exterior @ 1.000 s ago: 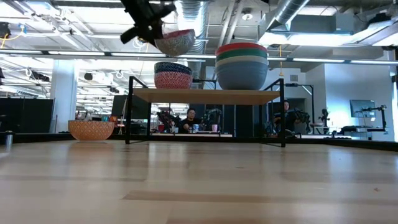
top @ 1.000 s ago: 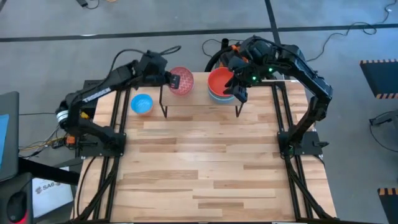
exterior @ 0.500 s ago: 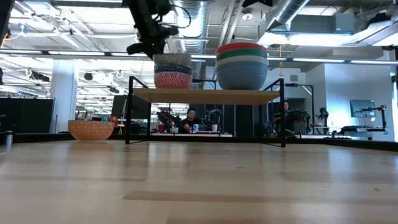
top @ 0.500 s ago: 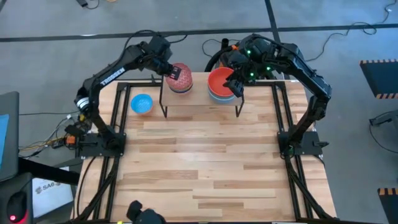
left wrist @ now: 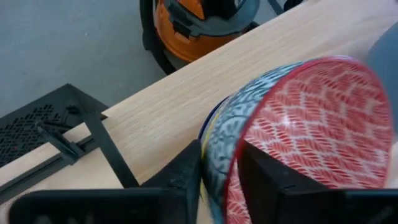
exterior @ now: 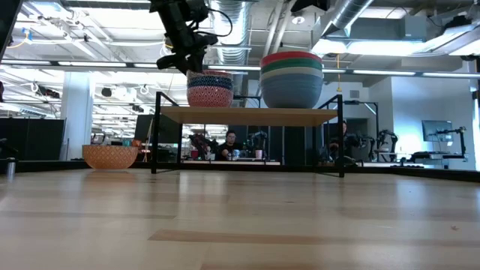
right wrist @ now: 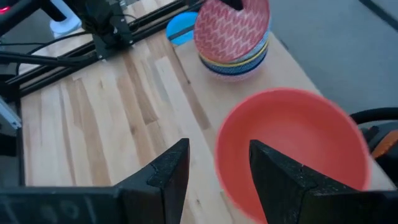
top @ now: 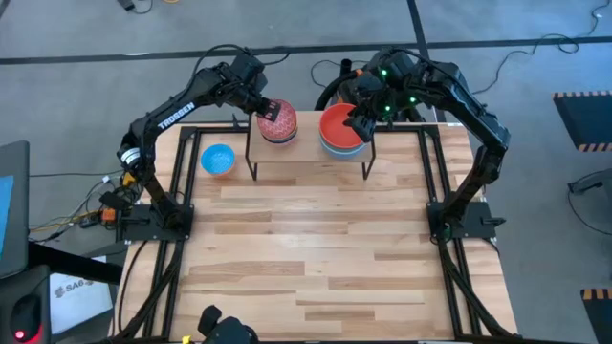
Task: Place and stack bowls onto a shelf
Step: Stack the patterned red bowl on top of the patterned yellow bowl on the shelf, then stack the patterned light blue bowl on top of the patterned red bowl on the shelf
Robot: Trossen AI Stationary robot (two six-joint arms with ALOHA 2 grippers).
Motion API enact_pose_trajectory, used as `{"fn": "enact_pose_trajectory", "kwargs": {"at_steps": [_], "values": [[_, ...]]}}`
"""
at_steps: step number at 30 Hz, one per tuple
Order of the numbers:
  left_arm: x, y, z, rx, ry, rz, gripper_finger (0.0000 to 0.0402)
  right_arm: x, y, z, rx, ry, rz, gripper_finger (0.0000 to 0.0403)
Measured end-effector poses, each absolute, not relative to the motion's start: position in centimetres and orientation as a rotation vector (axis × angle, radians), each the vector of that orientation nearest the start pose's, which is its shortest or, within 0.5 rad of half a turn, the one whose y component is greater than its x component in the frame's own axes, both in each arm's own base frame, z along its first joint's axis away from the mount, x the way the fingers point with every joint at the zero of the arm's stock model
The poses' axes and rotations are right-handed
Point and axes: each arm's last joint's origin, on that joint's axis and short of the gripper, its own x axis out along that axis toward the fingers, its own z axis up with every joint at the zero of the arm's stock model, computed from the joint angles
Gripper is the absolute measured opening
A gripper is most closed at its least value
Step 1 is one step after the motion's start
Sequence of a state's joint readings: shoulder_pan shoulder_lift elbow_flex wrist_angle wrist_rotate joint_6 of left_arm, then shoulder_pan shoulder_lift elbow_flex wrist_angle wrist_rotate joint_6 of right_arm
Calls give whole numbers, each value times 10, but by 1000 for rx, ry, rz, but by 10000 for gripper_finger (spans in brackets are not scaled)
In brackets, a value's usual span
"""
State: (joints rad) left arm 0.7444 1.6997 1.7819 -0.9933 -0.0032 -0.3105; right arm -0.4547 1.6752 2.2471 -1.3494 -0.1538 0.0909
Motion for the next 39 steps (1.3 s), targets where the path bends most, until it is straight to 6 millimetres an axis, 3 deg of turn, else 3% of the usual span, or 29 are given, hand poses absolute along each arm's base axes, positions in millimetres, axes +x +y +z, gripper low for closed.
{"fn": "enact_pose_trajectory", "kwargs": {"at_steps": [5,9,13,17,23,29,39], "values": [[256,236,391,-622,697,841,141,266,-134,481,289,711,-327,193],[254,221,419,-549,612,874,180,272,-138,482,254,667,-292,193],[251,184,443,-454,543,899,203,284,-136,481,238,622,-212,193],[251,138,451,-366,484,910,207,294,-128,485,209,568,-141,193],[249,78,432,-356,383,878,208,317,-108,473,133,611,-32,193],[229,26,406,-367,329,807,208,341,-70,462,97,652,89,193],[182,-31,374,-360,363,565,208,395,4,432,56,651,87,193]]}}
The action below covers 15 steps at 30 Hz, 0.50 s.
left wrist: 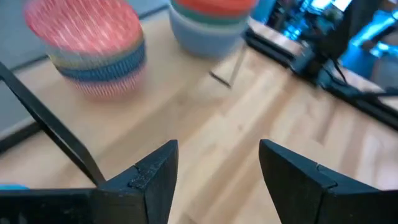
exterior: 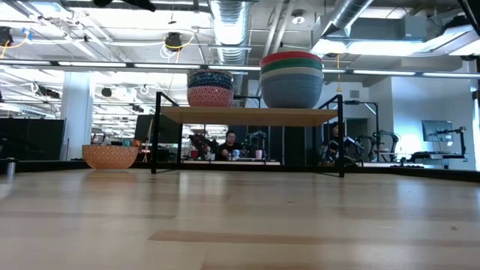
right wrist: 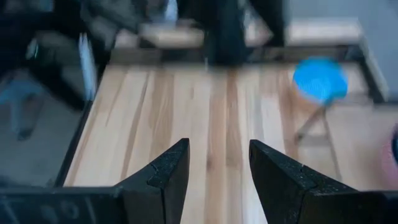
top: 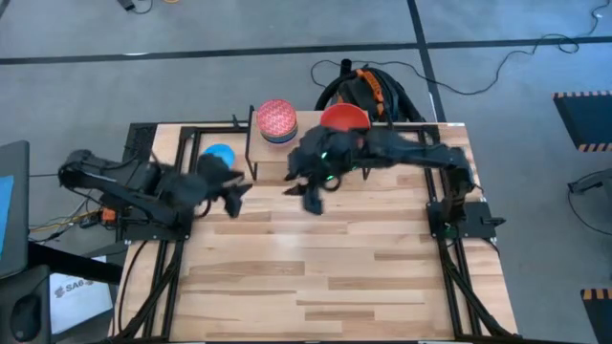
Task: Place and stack bowls onto a shelf
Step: Stack the patterned light blue bowl on top of the patterned red bowl on the shelf
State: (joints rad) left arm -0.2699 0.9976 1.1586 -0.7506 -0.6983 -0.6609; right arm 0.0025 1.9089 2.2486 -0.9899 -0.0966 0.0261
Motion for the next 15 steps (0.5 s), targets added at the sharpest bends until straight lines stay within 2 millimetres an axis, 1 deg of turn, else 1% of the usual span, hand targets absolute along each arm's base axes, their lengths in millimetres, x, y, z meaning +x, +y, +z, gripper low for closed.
{"fn": "enact_pose_trajectory", "kwargs": {"at_steps": [1,3,5,8,9,10,12,14,15], "values": [[178,-36,368,-364,369,545,208,400,10,430,57,636,72,193],[169,-45,357,-370,376,512,208,405,20,419,65,695,25,193],[160,-53,346,-369,382,483,208,415,30,410,75,690,-32,193],[148,-60,336,-370,379,441,208,418,40,395,95,767,-126,193],[145,-61,334,-362,378,430,208,421,43,394,125,749,-143,193],[142,-62,333,-350,380,420,208,422,45,389,147,770,-167,193],[138,-62,334,-336,372,395,208,425,48,374,161,850,-195,193],[135,-62,337,-322,359,375,208,432,52,365,193,857,-205,193],[135,-62,339,-325,346,364,208,435,54,358,196,885,-211,193]]}}
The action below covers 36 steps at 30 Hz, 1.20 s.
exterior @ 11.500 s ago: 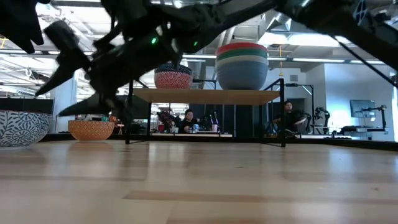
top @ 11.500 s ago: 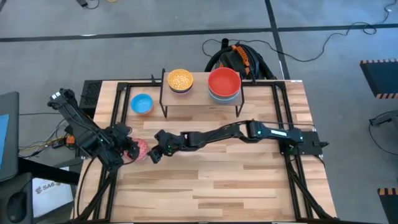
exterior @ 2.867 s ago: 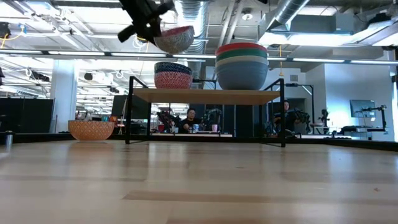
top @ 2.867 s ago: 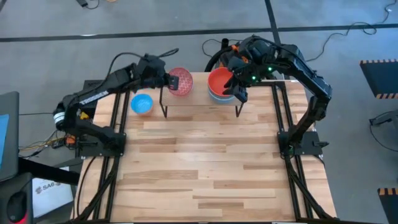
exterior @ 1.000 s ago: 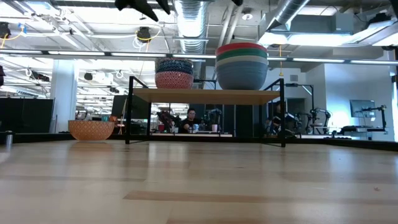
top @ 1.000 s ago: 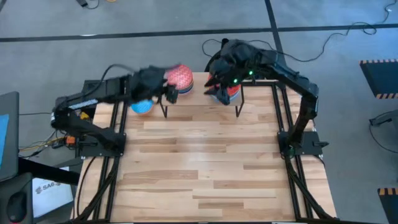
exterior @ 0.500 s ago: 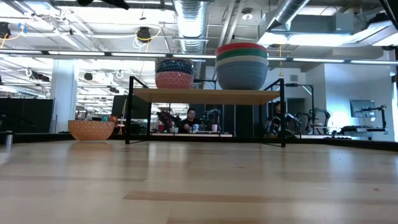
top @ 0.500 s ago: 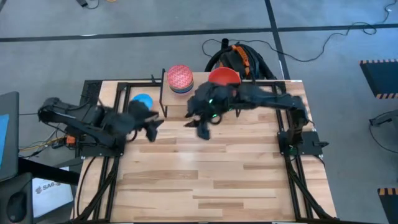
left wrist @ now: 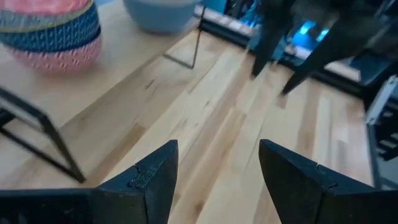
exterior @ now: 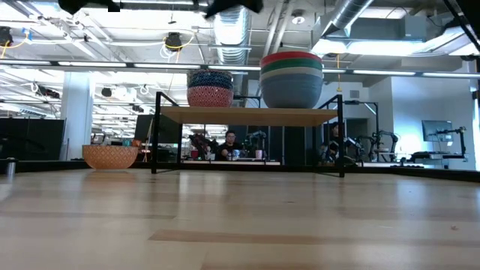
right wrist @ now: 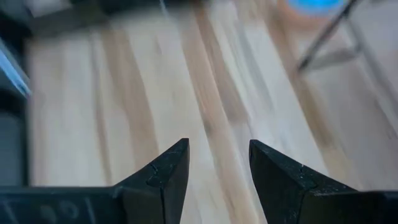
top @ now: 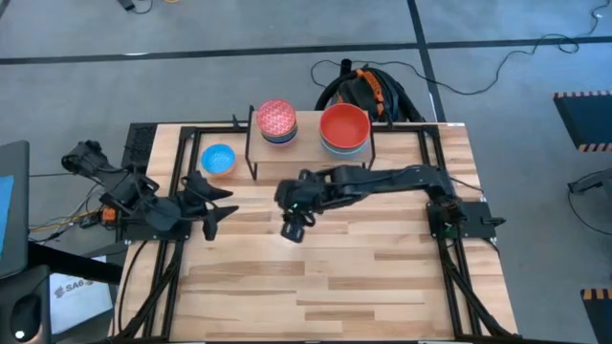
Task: Place and stack bowls onto a shelf
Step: Stack the patterned light blue bowl on top of the patterned red bowl on the shelf
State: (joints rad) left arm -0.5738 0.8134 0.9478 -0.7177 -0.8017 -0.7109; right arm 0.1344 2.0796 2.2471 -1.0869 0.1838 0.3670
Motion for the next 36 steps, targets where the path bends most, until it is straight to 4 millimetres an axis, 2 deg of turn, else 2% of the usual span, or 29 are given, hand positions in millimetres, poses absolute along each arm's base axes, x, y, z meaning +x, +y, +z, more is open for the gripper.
{"fn": "enact_pose_trajectory", "kwargs": {"at_steps": [5,9,13,19,21,27,30,36], "values": [[128,-63,340,-292,356,337,208,459,59,320,183,965,-138,193],[123,-63,324,-273,376,358,208,473,66,302,85,955,-71,193],[117,-58,305,-346,367,399,208,483,67,285,23,965,-53,193],[104,-47,289,-494,301,489,208,503,60,269,-70,880,-27,193],[101,-44,286,-510,299,527,208,503,58,262,-106,916,-20,193],[91,-30,279,-609,304,665,208,518,48,254,-244,829,-17,193],[90,-25,276,-651,332,723,208,519,41,249,-332,852,-30,193],[90,-14,262,-683,485,925,208,533,26,248,-360,746,-62,193]]}}
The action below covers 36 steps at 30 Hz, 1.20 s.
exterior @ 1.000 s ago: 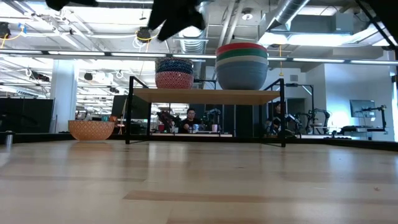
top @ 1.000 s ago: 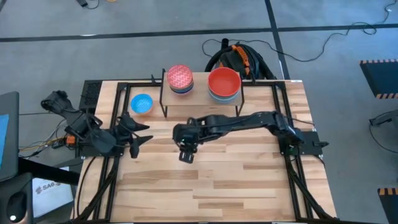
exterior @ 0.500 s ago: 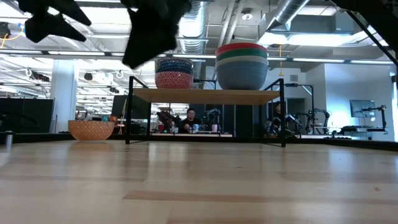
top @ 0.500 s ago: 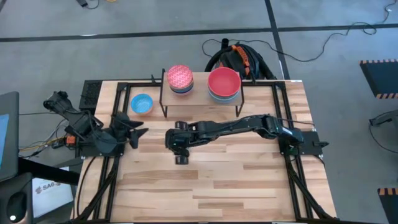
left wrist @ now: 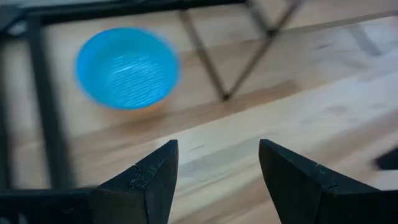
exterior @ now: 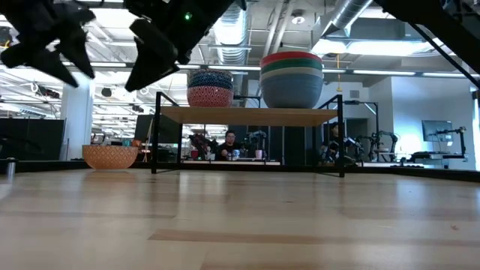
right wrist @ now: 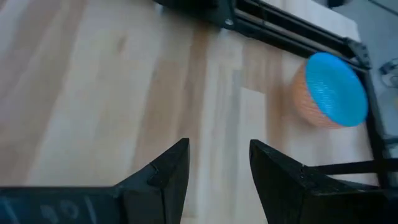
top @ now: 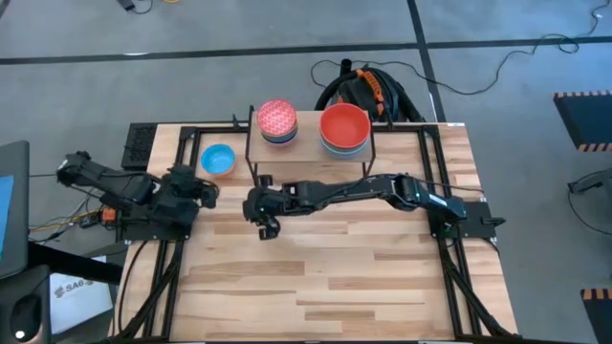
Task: Place and stack bowls onto a shelf
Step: Stack the patterned light blue bowl on top of the patterned red bowl on the shelf
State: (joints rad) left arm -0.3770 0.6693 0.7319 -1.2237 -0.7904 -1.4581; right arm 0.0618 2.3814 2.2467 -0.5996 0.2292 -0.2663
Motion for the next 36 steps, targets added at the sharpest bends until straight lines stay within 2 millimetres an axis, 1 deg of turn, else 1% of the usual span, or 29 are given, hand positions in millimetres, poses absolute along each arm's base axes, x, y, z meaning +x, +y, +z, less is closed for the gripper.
{"fn": "enact_pose_trajectory", "kwargs": {"at_steps": [3,6,10,13,16,18,20,24,28,32,36], "values": [[90,-7,257,-678,557,1027,208,535,20,252,-373,704,-78,193],[95,-1,254,-605,631,1073,208,535,15,253,-382,714,-88,193],[112,9,252,-492,760,1002,208,529,8,256,-370,756,-65,193],[121,22,248,-439,877,966,208,525,4,255,-359,800,-39,193],[122,36,244,-402,995,959,208,519,-1,250,-377,883,-23,193],[121,43,242,-390,1053,928,208,517,-4,253,-377,895,-25,193],[122,48,242,-375,1078,883,208,516,-7,253,-372,902,-30,193],[128,56,243,-344,1070,796,208,516,-10,253,-366,902,-13,193],[135,65,238,-351,1083,836,208,512,-9,256,-381,924,2,193],[142,77,228,-344,1158,851,208,511,-9,260,-398,911,9,193],[150,88,216,-381,1224,861,208,507,-9,265,-397,921,11,193]]}}
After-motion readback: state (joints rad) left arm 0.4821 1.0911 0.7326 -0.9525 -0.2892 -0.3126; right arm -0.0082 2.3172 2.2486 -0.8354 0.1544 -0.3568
